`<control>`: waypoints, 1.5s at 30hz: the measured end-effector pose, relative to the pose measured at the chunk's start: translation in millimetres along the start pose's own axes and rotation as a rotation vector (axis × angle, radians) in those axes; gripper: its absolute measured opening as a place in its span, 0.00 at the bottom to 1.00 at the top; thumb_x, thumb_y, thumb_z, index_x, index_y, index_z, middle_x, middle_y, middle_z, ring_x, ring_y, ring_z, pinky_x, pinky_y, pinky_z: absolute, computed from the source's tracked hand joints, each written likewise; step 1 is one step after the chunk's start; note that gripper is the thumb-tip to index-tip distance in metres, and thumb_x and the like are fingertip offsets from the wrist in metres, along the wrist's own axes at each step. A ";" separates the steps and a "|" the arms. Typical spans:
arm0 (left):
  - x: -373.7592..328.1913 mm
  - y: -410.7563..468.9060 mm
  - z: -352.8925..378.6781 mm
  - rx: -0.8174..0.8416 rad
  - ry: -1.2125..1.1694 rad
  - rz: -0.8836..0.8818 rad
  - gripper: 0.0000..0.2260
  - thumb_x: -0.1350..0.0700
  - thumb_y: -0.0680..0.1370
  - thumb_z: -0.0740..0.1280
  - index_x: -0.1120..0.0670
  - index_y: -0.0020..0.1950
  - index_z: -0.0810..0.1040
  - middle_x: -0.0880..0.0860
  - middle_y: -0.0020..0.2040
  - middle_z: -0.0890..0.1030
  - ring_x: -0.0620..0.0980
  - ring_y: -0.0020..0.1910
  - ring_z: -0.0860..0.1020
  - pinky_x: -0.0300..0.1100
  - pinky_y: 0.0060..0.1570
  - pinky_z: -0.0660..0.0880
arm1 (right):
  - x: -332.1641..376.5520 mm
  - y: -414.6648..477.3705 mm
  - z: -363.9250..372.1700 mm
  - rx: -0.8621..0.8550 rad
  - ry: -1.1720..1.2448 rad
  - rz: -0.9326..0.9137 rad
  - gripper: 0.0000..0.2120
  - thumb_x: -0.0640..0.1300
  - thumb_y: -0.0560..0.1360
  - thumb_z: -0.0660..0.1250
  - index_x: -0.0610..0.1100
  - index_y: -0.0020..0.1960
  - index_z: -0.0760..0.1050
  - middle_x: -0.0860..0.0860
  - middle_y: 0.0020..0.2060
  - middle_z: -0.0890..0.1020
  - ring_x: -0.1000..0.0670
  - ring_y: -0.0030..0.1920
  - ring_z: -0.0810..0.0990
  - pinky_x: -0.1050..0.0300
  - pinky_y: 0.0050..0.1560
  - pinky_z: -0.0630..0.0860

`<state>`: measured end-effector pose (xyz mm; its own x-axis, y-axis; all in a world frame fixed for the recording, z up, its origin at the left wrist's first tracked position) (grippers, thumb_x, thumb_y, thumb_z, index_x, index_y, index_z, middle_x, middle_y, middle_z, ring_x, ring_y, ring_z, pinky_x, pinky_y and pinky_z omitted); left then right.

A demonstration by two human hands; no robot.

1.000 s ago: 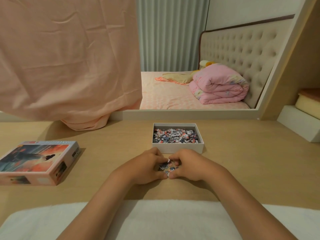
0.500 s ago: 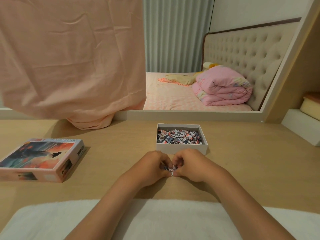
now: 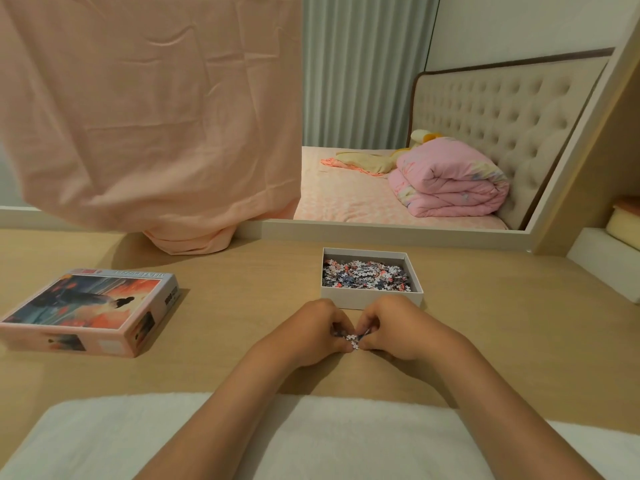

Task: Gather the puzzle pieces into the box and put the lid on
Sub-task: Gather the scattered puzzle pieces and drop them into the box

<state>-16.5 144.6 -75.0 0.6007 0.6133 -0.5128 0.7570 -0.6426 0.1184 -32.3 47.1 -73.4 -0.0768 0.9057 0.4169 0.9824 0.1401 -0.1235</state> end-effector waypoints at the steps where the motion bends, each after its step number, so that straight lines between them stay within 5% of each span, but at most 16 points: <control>1: -0.1 0.4 -0.4 -0.002 0.014 0.004 0.13 0.51 0.72 0.75 0.50 0.55 0.84 0.48 0.44 0.75 0.42 0.40 0.72 0.30 0.37 0.64 | 0.1 -0.8 -3.8 -0.012 -0.007 0.000 0.03 0.44 0.72 0.76 0.50 0.46 0.85 0.59 0.32 0.79 0.65 0.28 0.75 0.71 0.32 0.68; 6: 4.9 3.3 0.4 0.021 -0.044 -0.012 0.10 0.51 0.71 0.77 0.49 0.51 0.83 0.46 0.46 0.78 0.41 0.40 0.74 0.33 0.40 0.69 | -3.1 2.6 -60.5 -0.262 0.166 0.010 0.05 0.41 0.71 0.77 0.49 0.39 0.84 0.55 0.32 0.83 0.59 0.29 0.78 0.60 0.33 0.76; 9: 6.4 2.6 0.4 0.050 -0.110 -0.006 0.08 0.54 0.71 0.77 0.48 0.44 0.79 0.43 0.43 0.80 0.39 0.39 0.75 0.33 0.41 0.71 | -6.0 15.4 -98.1 -0.425 0.103 -0.008 0.03 0.42 0.72 0.76 0.49 0.45 0.85 0.57 0.36 0.81 0.60 0.33 0.76 0.69 0.35 0.70; 14: 4.5 0.4 -3.1 0.055 -0.097 0.034 0.06 0.54 0.72 0.76 0.49 0.45 0.80 0.39 0.38 0.76 0.35 0.37 0.73 0.27 0.35 0.66 | -15.3 31.4 -87.5 -0.304 -0.028 0.032 0.15 0.45 0.73 0.75 0.49 0.60 0.83 0.51 0.53 0.83 0.54 0.49 0.79 0.64 0.46 0.70; 17: 6.1 0.1 -6.0 0.041 -0.107 0.043 0.05 0.56 0.72 0.76 0.52 0.45 0.81 0.39 0.38 0.76 0.32 0.37 0.73 0.26 0.35 0.67 | -1.9 12.3 -86.2 -0.388 -0.001 -0.056 0.08 0.45 0.74 0.74 0.52 0.52 0.85 0.57 0.45 0.81 0.60 0.41 0.76 0.62 0.46 0.70; 20: 11.7 0.5 -11.4 0.007 -0.144 0.019 0.04 0.56 0.72 0.75 0.51 0.44 0.81 0.40 0.38 0.79 0.34 0.39 0.76 0.26 0.38 0.69 | 2.7 0.2 -37.2 -0.086 -0.010 -0.040 0.06 0.48 0.71 0.76 0.53 0.49 0.85 0.58 0.39 0.82 0.61 0.37 0.78 0.63 0.40 0.74; 23: 18.2 1.6 -17.6 -0.053 -0.153 -0.003 0.06 0.57 0.72 0.74 0.47 0.41 0.81 0.44 0.39 0.82 0.39 0.40 0.79 0.29 0.40 0.73 | 0.6 -2.0 -1.2 0.064 -0.129 -0.045 0.12 0.51 0.70 0.77 0.45 0.49 0.83 0.48 0.44 0.83 0.51 0.43 0.80 0.52 0.48 0.77; 28: 25.0 2.8 -23.7 -0.140 -0.274 -0.049 0.07 0.61 0.71 0.74 0.48 0.40 0.82 0.45 0.35 0.83 0.41 0.36 0.80 0.34 0.41 0.76 | -4.3 1.6 -0.4 0.026 -0.001 -0.033 0.08 0.47 0.71 0.77 0.50 0.50 0.86 0.57 0.43 0.85 0.61 0.42 0.80 0.72 0.40 0.71; 35: 20.9 36.3 -60.2 -0.386 -0.430 -0.062 0.08 0.64 0.72 0.75 0.50 0.40 0.81 0.48 0.35 0.83 0.40 0.33 0.78 0.38 0.39 0.76 | -9.6 -1.5 -5.8 0.018 0.006 -0.039 0.05 0.48 0.71 0.76 0.49 0.43 0.82 0.57 0.35 0.79 0.57 0.36 0.77 0.63 0.37 0.72; 42: 7.8 78.3 -38.2 -0.202 -0.159 -0.024 0.06 0.60 0.74 0.73 0.53 0.50 0.84 0.46 0.43 0.83 0.41 0.43 0.79 0.35 0.48 0.73 | -20.0 -1.3 -8.0 -0.019 -0.012 -0.033 0.02 0.44 0.71 0.70 0.49 0.41 0.82 0.56 0.35 0.80 0.54 0.38 0.80 0.62 0.39 0.78; 45: 0.0 70.1 -47.5 -0.269 -0.130 0.042 0.07 0.57 0.76 0.72 0.51 0.53 0.84 0.45 0.50 0.83 0.40 0.49 0.78 0.32 0.52 0.72 | -22.0 -1.8 -10.5 -0.008 0.001 -0.040 0.03 0.42 0.71 0.70 0.48 0.42 0.83 0.55 0.36 0.82 0.55 0.39 0.81 0.62 0.41 0.79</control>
<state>48.9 121.3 -26.4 0.6084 0.5136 -0.6050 0.7833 -0.5112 0.3538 -30.6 22.8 -72.8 -0.1159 0.8992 0.4220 0.9800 0.1728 -0.0990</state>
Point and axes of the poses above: each hand's wrist, its own y-axis towards the middle knuckle, its own z-axis out of the palm, x = y × z, the point moved 10 cm from there along y, towards the middle knuckle
